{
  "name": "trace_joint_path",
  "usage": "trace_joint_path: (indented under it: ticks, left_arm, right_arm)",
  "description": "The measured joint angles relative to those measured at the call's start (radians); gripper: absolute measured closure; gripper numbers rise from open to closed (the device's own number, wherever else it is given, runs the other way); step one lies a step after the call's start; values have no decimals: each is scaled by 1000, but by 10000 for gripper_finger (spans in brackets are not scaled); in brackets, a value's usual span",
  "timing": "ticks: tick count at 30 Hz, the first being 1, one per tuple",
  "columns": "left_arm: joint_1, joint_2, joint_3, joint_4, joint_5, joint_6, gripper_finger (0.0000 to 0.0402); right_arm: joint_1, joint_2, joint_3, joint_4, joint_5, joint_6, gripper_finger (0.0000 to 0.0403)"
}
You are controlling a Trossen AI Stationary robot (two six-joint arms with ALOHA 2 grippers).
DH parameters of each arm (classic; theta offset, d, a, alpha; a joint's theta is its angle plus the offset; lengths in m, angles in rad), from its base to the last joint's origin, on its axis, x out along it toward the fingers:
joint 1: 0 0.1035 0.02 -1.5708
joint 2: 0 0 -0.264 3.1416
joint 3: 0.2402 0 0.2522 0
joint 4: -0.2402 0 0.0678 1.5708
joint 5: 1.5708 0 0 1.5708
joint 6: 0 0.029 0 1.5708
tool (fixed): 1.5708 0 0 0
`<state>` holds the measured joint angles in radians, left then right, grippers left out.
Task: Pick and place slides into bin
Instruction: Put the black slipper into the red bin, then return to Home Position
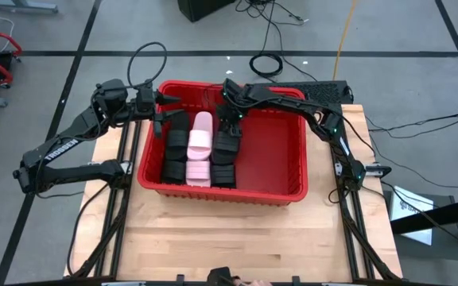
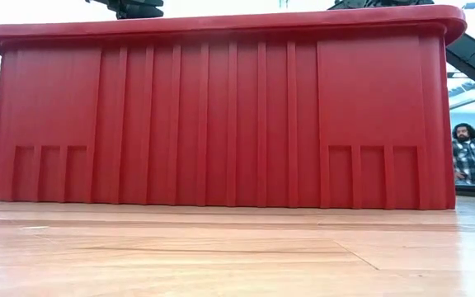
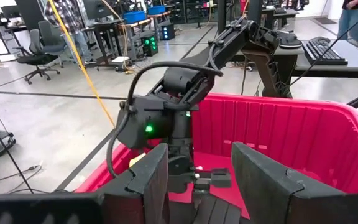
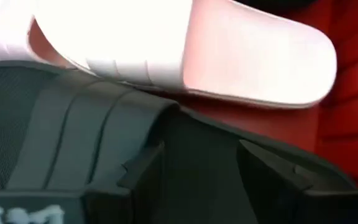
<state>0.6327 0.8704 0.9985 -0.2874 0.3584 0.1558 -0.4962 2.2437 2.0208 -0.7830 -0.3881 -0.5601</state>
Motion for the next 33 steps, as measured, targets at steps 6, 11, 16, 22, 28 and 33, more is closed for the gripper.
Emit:
trace_joint_path:
  ticks: [6, 11, 16, 22, 28, 33]
  left_arm:
    - [0, 0, 0, 0, 0, 0, 222]
    - [0, 0, 0, 0, 0, -1, 222]
    - [0, 0, 0, 0, 0, -2, 222]
    - [0, 0, 0, -5, 0, -4, 222]
    - [0, 0, 0, -8, 0, -3, 222]
    - [0, 0, 0, -7, 0, 15, 222]
  right_arm:
    - [24, 4, -54, 59, -16, 13, 227]
    - [34, 5, -92, 64, -20, 23, 240]
    - [35, -3, -94, 75, 49, 24, 242]
    - [21, -66, -96, 137, 53, 41, 239]
    - [17, -132, -95, 163, 77, 43, 239]
    - [13, -176, -94, 178, 80, 65, 237]
